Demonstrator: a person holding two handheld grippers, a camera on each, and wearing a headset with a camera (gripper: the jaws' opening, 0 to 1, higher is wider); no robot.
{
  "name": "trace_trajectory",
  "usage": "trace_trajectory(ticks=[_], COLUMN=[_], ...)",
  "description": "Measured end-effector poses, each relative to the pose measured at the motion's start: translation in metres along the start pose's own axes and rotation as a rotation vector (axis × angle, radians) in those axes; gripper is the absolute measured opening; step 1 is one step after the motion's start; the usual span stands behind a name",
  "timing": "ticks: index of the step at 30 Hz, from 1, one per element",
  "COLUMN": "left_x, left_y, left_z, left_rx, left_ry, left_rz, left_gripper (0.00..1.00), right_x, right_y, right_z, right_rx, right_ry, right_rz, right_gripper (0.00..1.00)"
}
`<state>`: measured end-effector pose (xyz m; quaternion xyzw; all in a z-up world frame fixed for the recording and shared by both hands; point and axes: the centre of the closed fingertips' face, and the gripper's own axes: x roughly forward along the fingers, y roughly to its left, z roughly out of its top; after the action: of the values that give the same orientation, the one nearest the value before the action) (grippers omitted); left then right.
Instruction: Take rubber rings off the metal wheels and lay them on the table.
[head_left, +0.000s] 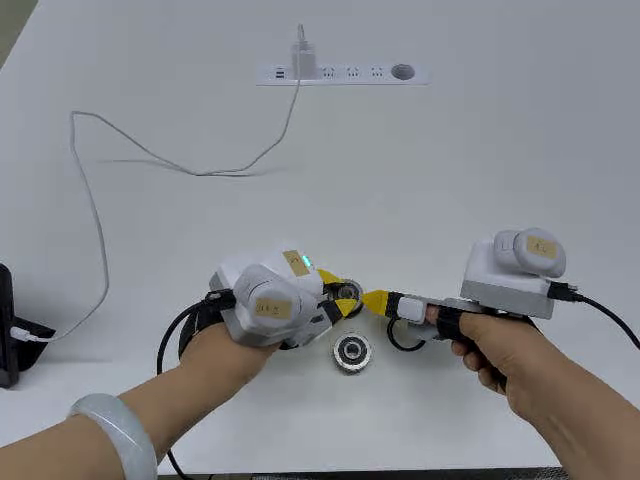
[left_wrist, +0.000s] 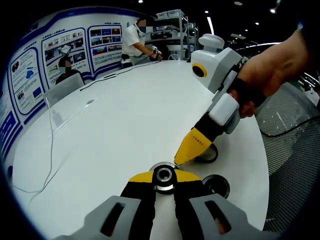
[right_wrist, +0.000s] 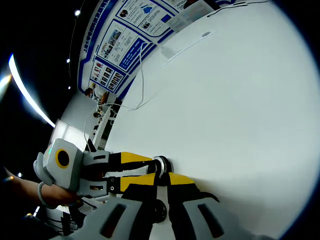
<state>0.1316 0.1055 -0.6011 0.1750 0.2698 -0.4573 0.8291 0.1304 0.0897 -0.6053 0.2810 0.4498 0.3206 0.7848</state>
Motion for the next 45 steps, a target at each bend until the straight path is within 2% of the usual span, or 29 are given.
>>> trace_trajectory(ticks=[11,25,29,38,40,45], left_x=[0.0,-0.001,-0.001,-0.001,-0.001,-0.001], left_y=[-0.001,-0.001,-0.001,-0.001,-0.001,0.0], left_z=[0.0,-0.001,-0.001,0.0,-0.001,-0.001], left_rx=[-0.009,-0.013,-0.012,-0.015,-0.015,-0.015], left_ry=[-0.008,-0.012,-0.012,-0.012,-0.012,-0.013], left_rz=[-0.001,-0.002,-0.003,-0.002,-0.003,-0.005], left_gripper=[0.13,0.13,0.13,0.13,0.13,0.13], right_x=[0.006,0.007,0.007,0.006,0.004,0.004], right_y=[-0.003,0.006,0.008,0.007,0.01,0.01], right_z=[0.0,-0.005,-0.005,-0.004,-0.004,-0.006], right_rx=[0.01,0.017,0.017,0.084,0.085,0.076], right_ry=[0.017,0.015,0.012,0.012,0.016,0.021], right_rz=[0.019,0.031,0.041,0.09,0.106,0.107], right_gripper=[0.11,0.14,0.12,0.13,0.12,0.12])
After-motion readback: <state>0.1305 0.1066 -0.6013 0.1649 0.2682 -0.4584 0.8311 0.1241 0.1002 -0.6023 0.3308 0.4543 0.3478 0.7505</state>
